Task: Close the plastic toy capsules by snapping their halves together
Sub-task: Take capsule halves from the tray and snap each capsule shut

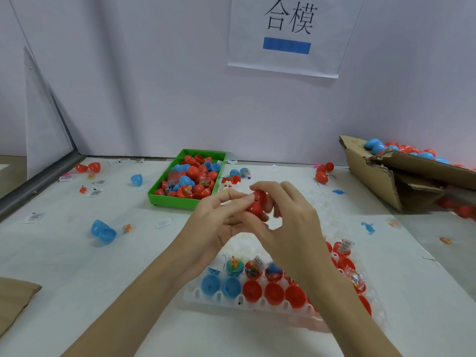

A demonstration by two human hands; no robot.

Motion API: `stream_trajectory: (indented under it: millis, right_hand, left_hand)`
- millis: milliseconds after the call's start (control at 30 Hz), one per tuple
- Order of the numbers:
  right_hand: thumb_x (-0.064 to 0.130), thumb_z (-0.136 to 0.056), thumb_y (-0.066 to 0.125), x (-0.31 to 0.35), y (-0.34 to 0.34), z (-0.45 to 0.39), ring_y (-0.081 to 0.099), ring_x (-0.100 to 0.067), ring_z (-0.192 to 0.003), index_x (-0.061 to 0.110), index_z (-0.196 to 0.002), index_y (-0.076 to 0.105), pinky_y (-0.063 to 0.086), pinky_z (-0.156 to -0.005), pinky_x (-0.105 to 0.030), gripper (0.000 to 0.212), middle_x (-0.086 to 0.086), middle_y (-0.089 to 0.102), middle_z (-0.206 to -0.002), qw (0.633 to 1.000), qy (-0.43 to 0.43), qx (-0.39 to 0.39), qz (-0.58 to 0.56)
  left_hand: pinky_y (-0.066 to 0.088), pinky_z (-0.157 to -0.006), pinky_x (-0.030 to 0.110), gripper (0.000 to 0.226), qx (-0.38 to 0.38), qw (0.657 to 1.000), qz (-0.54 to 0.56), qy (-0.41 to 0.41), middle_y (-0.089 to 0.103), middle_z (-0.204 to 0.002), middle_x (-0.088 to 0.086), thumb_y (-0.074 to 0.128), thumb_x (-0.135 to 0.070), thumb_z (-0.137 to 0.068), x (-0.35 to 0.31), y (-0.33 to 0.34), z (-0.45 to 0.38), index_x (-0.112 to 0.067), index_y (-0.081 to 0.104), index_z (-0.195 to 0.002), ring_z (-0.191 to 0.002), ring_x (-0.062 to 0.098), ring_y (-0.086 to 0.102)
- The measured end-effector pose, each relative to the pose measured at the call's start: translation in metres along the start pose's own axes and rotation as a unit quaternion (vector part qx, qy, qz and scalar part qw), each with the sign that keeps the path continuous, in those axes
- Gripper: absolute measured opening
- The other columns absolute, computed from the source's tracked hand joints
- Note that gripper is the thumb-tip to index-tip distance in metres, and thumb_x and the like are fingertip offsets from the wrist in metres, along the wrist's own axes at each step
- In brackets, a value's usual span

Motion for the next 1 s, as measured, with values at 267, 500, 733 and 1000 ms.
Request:
stream_trajectory:
  millis: [267,500,733,1000]
  right_hand:
    - [0.035,-0.09,0.073,0.007,0.001,-0.001,0.066,-0.003,-0.106,0.016,-0.127,0.067,0.048,-0.096,-0.012,0.041,0.009,0.071,-0.117,0.993,0.017,-0.024,-0.118]
    - [0.028,-0.094,0.061,0.003,0.004,0.0,0.054,0.015,-0.102,0.011,-0.126,0.066,0.04,-0.09,0.002,0.037,0.007,0.067,-0.116,0.997,-0.015,-0.012,-0.08]
    - [0.032,-0.095,0.063,0.0,0.003,-0.002,0.052,0.005,-0.101,0.009,-0.129,0.064,0.039,-0.089,0.003,0.041,0.002,0.068,-0.116,0.999,-0.023,-0.015,-0.043]
    - [0.028,-0.092,0.069,0.001,0.004,-0.001,0.049,0.007,-0.101,0.007,-0.131,0.063,0.038,-0.091,0.004,0.045,-0.001,0.067,-0.115,0.998,-0.043,-0.02,-0.049]
  left_hand:
    - [0.061,-0.087,0.034,0.037,0.017,0.996,0.091,-0.019,0.07,-0.121,0.031,0.063,-0.023,-0.1,-0.007,0.002,0.001,0.004,0.07,-0.124,-0.107,0.033,0.073]
    - [0.062,-0.085,0.034,0.034,-0.013,0.993,0.1,-0.061,0.072,-0.114,0.032,0.069,-0.025,-0.094,-0.006,0.005,0.001,0.004,0.077,-0.109,-0.111,0.036,0.073]
    - [0.061,-0.088,0.031,0.037,-0.004,0.992,0.106,-0.071,0.073,-0.118,0.029,0.067,-0.027,-0.097,-0.008,0.007,0.002,0.007,0.077,-0.106,-0.115,0.035,0.072]
    - [0.061,-0.086,0.029,0.034,-0.001,0.985,0.142,-0.101,0.072,-0.119,0.028,0.072,-0.028,-0.091,-0.012,0.007,0.004,0.001,0.079,-0.109,-0.113,0.033,0.073]
Point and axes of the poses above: each hand's wrist, its own z-axis away from the middle knuckle, its own y-axis out of the palm, x = y × z, the point moved 1 cm from there along -z, towards the middle knuckle
